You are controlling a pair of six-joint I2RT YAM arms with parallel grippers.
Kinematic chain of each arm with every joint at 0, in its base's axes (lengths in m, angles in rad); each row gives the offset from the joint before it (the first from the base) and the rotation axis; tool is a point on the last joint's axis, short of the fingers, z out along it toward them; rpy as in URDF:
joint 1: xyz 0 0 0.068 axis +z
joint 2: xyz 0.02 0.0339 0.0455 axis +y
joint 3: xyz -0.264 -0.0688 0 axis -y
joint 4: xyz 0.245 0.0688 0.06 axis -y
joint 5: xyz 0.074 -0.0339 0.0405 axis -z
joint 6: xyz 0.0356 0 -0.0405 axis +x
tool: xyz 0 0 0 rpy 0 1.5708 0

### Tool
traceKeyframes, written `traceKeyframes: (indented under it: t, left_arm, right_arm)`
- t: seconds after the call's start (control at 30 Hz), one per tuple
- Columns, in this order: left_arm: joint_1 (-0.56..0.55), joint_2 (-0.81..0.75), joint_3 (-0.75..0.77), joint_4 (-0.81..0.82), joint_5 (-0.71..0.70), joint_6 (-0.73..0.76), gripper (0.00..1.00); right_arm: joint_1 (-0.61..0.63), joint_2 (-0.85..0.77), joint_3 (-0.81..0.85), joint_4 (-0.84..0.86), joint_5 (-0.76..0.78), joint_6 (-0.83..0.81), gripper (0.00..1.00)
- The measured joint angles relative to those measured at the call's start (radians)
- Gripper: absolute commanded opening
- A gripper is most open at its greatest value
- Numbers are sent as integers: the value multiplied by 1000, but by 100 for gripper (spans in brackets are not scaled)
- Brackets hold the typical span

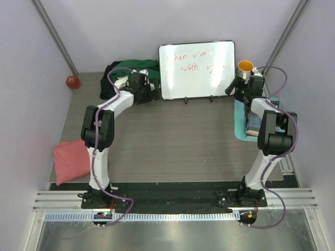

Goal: Fold and stack the t-shirts

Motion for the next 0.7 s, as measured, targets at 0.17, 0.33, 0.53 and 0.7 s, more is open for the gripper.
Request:
traceKeyframes:
  t: [0.17,0.33,0.53,0.7]
  left_arm:
    - [3,93,79,10,41,16,100]
    - [3,149,163,19,72,30,100]
    - [5,212,245,43,98,45,100]
    - [6,267,267,73,123,43,100]
  right_arm:
    - [0,69,69,34,-43,-22,99]
    - [0,97,70,52,-65,-28,100]
    - [0,135,71,71,-71,-33,100]
    - [0,154,75,76,-71,-36,100]
